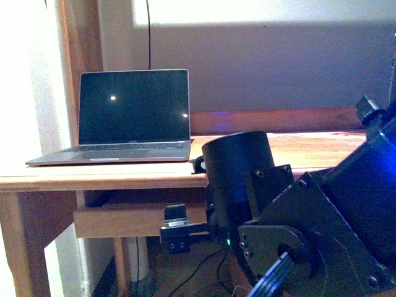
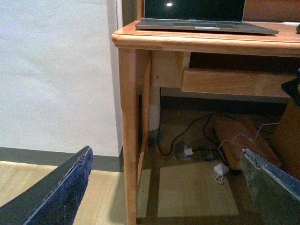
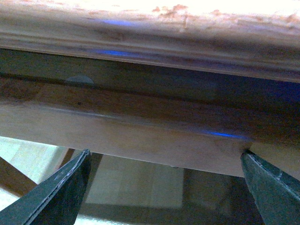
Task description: Place mouse
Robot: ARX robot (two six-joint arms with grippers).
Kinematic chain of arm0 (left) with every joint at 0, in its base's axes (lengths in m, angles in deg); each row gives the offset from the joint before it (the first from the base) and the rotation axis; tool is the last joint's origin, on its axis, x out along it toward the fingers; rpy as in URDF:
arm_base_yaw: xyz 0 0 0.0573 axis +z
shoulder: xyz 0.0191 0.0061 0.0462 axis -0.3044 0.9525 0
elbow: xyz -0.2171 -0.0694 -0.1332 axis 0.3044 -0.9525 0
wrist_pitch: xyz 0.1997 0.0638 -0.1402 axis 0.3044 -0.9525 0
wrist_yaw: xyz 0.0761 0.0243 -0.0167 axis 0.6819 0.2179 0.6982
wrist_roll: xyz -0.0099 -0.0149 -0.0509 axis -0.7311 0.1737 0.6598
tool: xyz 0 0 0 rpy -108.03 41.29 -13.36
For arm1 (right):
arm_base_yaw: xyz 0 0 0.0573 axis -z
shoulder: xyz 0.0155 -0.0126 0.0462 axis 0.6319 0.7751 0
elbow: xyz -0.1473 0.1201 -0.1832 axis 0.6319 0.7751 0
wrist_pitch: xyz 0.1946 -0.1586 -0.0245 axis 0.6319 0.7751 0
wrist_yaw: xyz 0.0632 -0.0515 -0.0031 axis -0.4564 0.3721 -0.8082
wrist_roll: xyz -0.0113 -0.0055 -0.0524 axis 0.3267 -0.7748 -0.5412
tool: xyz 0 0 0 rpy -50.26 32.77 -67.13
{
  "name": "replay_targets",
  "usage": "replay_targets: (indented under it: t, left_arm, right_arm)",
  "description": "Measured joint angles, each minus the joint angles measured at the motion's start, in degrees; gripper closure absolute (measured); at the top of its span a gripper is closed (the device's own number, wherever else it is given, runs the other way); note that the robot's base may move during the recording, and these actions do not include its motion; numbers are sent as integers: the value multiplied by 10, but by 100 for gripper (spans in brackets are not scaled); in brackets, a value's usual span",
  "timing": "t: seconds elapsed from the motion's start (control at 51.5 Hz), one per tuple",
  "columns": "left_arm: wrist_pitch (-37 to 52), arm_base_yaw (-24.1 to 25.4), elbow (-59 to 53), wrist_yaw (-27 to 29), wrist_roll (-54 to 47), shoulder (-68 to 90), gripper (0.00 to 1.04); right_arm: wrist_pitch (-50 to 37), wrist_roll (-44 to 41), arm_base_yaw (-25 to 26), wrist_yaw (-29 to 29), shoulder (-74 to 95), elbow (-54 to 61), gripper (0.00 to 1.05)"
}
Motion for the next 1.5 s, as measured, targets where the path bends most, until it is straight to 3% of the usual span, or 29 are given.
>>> replay_targets:
  t: [0.136, 0.272, 0.544, 0.757, 1.029, 1.301, 1.359, 1.437, 1.495]
  left_arm:
    - [0, 0, 0, 0, 0, 0, 8]
    - [0, 0, 0, 0, 0, 0, 8]
    - [0, 0, 0, 0, 0, 0, 8]
    - [0, 0, 0, 0, 0, 0, 8]
    - [0, 0, 0, 0, 0, 0, 8]
    - [0, 0, 0, 0, 0, 0, 8]
    - [0, 0, 0, 0, 0, 0, 8]
    - [0, 0, 0, 1, 0, 0, 8]
    - [0, 0, 0, 0, 0, 0, 8]
  right_arm:
    - [4, 12, 2, -3, -1, -2, 7]
    - [-10, 39, 18, -41, -36, 40, 7]
    - [-9, 92, 61, -117, -308, 288, 7]
    - [92, 115, 107, -150, -596, 485, 7]
    - [299, 128, 156, -167, -946, 592, 7]
    - [366, 90, 272, -284, -1077, 657, 7]
    - [362, 81, 278, -271, -1083, 663, 8]
    - [274, 15, 252, -137, -1118, 699, 22]
    - [259, -13, 261, -113, -1141, 712, 32]
